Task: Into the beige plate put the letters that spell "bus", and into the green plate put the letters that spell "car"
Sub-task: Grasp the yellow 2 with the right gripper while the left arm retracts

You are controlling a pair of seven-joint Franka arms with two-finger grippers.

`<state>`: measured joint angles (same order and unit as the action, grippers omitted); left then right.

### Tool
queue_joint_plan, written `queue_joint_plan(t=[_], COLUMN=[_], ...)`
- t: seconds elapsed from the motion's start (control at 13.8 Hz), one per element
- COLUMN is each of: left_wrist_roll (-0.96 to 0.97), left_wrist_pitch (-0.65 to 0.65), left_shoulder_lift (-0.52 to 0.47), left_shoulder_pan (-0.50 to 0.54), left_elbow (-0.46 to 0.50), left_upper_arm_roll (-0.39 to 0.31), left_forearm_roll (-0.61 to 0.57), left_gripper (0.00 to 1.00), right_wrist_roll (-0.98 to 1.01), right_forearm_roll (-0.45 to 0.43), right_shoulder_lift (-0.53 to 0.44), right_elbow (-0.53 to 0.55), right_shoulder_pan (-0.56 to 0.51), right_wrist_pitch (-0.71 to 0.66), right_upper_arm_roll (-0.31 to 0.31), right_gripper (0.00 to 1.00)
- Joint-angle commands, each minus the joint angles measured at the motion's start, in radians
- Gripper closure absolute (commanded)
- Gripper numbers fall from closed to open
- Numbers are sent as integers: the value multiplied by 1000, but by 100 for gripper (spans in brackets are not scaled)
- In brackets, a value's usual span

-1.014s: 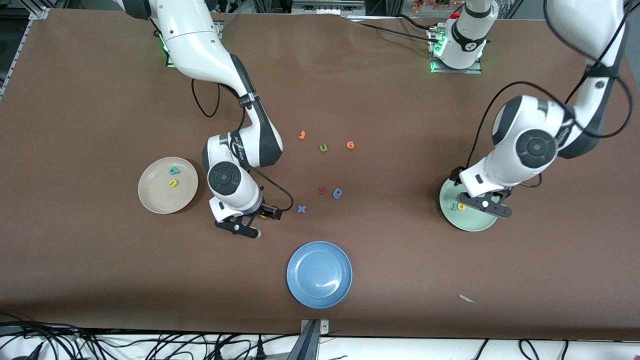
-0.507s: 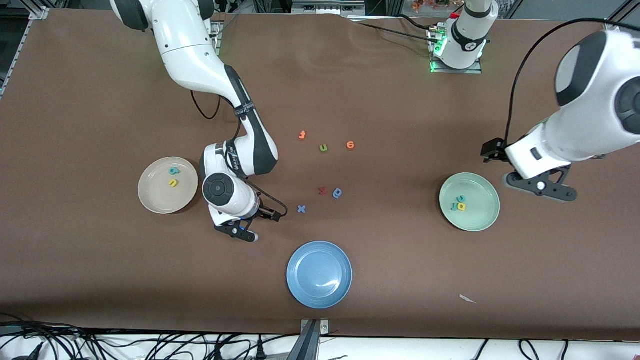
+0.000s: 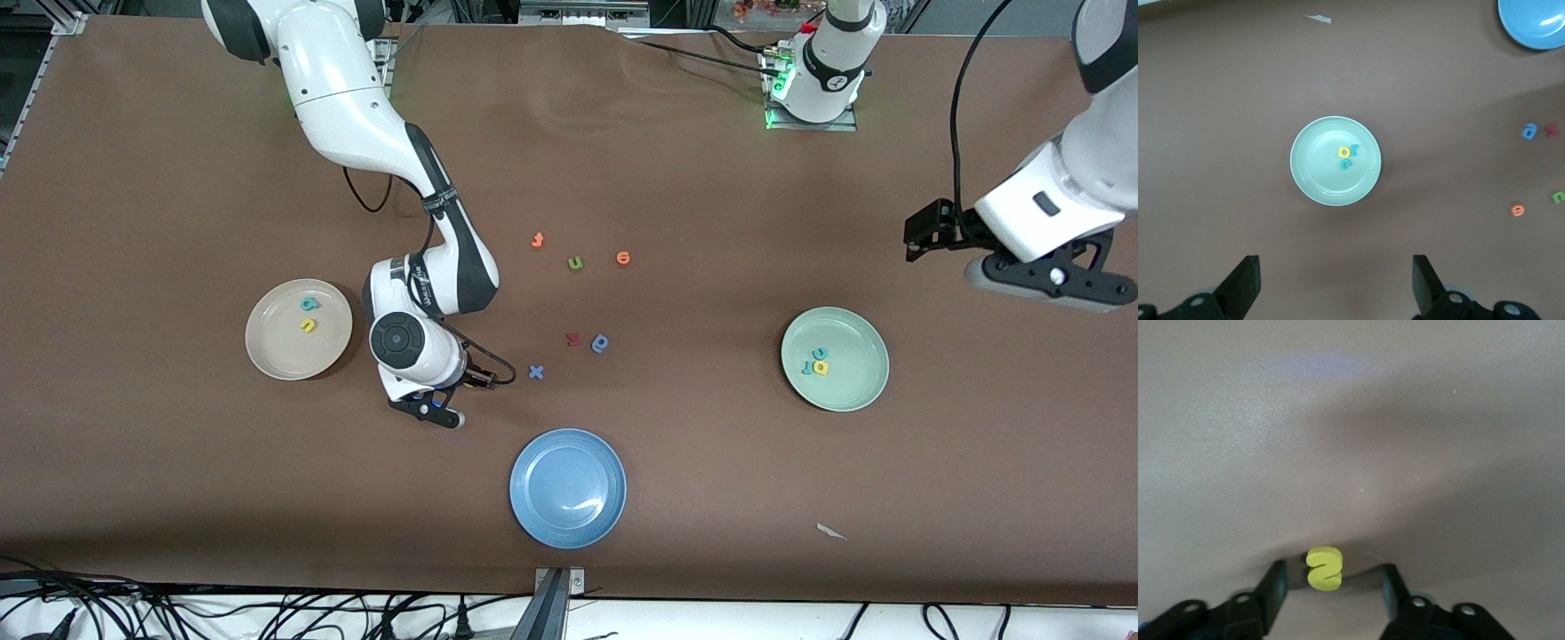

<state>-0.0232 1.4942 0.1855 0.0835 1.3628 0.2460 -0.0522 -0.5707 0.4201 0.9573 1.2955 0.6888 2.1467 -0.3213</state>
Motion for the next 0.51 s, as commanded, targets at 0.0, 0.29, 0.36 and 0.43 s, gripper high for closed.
queue_joint_plan(t=[0.0,0.29,0.36,0.43], left_wrist_roll=[17,14,23,22], left_wrist_pitch=[135,150,150,165], left_shoulder_lift=[-190,-212,-206,-205], left_shoulder_pan=[-16,-110,-116,-116], left_elbow=[260,291,280,263], left_upper_arm_roll=[-94,-155,-160,-180], left_forearm_roll=[87,55,60,63], left_gripper=[0,0,0,0], right_wrist_roll=[-3,-2,-2,0], right_forearm_roll=[20,19,19,19], right_shoulder_lift=[24,24,24,24], right_elbow=[-38,-39,-39,-44], right_shoulder_pan=[-3,-3,-3,-9], right_wrist_pitch=[-13,-13,-13,-24], right_upper_arm_roll=[4,4,5,4], right_gripper=[65,77,78,78])
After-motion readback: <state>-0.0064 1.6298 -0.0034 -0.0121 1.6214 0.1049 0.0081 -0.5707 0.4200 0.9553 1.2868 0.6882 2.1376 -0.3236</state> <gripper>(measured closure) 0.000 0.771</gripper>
